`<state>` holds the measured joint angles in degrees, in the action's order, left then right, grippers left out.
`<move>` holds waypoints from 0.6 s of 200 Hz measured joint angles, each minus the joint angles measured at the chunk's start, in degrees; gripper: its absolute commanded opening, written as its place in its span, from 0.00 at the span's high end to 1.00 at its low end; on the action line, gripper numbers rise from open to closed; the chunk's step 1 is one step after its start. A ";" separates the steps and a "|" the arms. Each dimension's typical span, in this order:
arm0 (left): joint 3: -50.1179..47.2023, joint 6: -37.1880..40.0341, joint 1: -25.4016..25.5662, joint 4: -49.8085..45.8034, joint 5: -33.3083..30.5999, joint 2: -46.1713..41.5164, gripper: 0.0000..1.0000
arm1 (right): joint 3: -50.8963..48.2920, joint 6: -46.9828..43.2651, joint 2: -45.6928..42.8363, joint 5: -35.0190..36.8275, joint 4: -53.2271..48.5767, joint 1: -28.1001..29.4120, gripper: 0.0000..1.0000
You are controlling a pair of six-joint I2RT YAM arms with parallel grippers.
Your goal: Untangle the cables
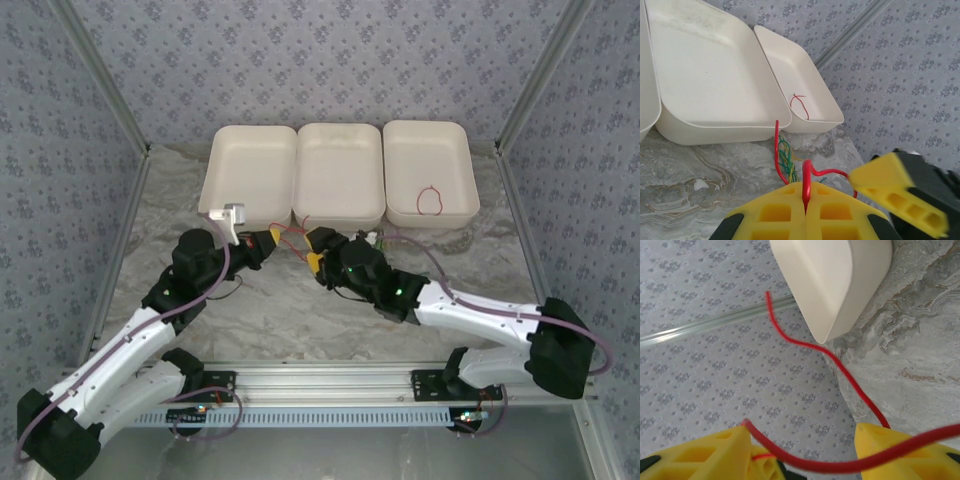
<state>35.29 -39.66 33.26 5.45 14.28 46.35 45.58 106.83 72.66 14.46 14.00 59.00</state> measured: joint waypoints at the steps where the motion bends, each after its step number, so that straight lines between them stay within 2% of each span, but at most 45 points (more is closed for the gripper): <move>1: 0.00 0.02 0.04 0.00 0.00 0.00 1.00 | 0.00 0.02 0.07 0.02 0.04 0.00 0.42; 31: -0.26 0.22 1.49 0.26 -0.20 -0.24 1.00 | 0.00 0.76 0.94 0.79 1.33 -1.42 0.47; 98: -1.86 1.09 5.09 0.68 -0.63 -0.85 1.00 | 0.00 0.22 -0.31 1.90 1.97 -5.03 0.51; 110: -1.88 1.20 5.92 0.70 -0.74 -0.79 1.00 | 0.00 -0.22 -0.46 1.84 1.95 -5.84 0.55; 120: -1.88 1.29 6.67 0.81 -0.83 -0.61 1.00 | 0.00 -0.70 -0.46 1.77 1.97 -6.58 0.67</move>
<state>33.41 -38.37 39.92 6.26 13.45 45.74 45.58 106.13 72.20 16.23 15.97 52.42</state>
